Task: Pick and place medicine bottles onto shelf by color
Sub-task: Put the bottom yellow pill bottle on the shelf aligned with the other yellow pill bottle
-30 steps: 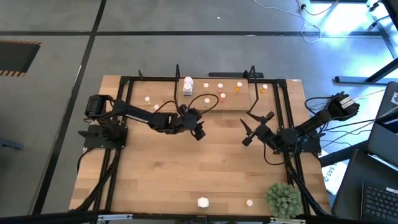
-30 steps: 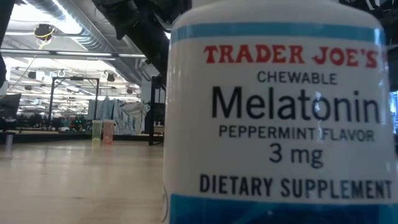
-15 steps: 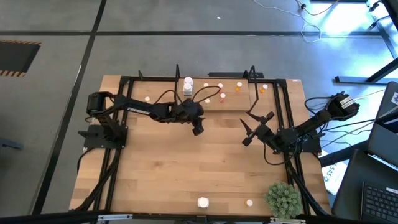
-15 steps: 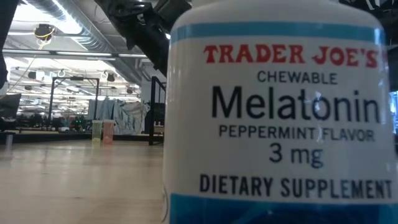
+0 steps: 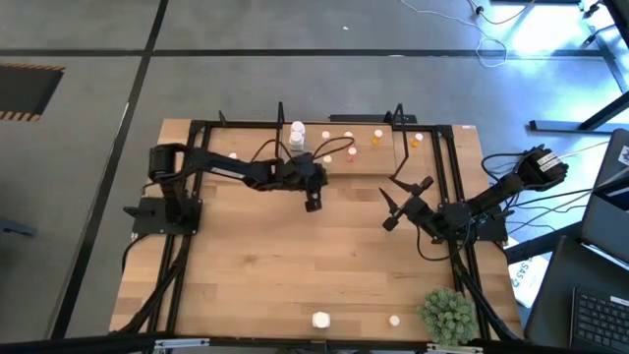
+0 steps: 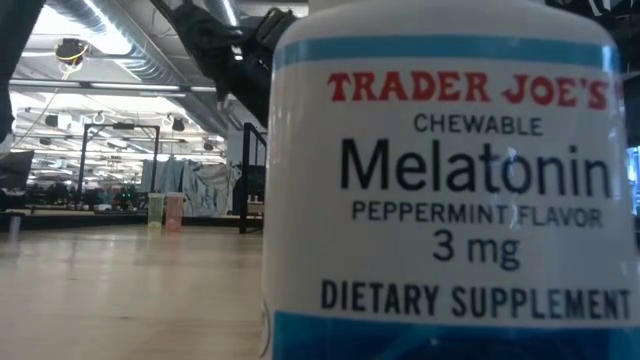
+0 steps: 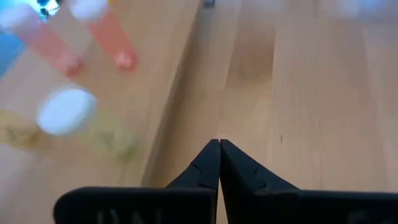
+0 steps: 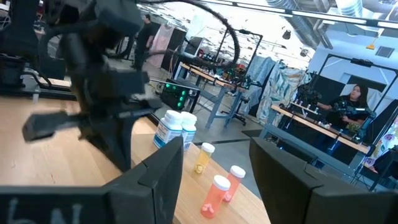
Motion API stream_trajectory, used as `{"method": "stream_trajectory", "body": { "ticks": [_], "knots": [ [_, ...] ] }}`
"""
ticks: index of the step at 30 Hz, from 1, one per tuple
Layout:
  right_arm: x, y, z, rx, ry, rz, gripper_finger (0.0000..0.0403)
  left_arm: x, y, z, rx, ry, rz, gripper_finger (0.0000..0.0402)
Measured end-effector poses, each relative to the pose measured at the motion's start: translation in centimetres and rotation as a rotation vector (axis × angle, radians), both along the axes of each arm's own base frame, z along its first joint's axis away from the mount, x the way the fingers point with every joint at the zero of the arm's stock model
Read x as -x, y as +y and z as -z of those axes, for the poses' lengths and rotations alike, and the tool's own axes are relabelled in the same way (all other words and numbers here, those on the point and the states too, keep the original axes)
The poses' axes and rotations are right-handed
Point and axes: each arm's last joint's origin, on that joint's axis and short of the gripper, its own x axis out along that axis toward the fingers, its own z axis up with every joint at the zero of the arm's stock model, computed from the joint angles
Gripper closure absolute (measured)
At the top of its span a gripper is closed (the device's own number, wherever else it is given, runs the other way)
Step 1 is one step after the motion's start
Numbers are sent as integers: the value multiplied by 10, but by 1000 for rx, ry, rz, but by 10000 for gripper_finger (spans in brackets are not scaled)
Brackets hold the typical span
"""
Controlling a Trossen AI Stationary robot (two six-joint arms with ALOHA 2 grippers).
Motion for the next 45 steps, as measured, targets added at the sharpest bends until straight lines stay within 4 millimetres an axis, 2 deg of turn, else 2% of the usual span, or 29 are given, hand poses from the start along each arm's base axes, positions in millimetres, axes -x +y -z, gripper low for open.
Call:
{"method": "stream_trajectory", "body": {
  "ticks": [4, 13, 37, 45],
  "knots": [
    [0, 0, 0, 2, 1, -5, 214, -4, 0, 18, -71, 42, -75, 401],
    [-1, 0, 2, 16, 27, -7, 214, -6, 4, 14, -111, 6, -135, 401],
    [-1, 1, 3, 15, 26, -11, 215, -5, 3, 15, -92, 6, -150, 401],
    [-2, 1, 3, -186, -150, -74, 215, -4, 7, 15, -104, 6, -188, 401]
  ]
}}
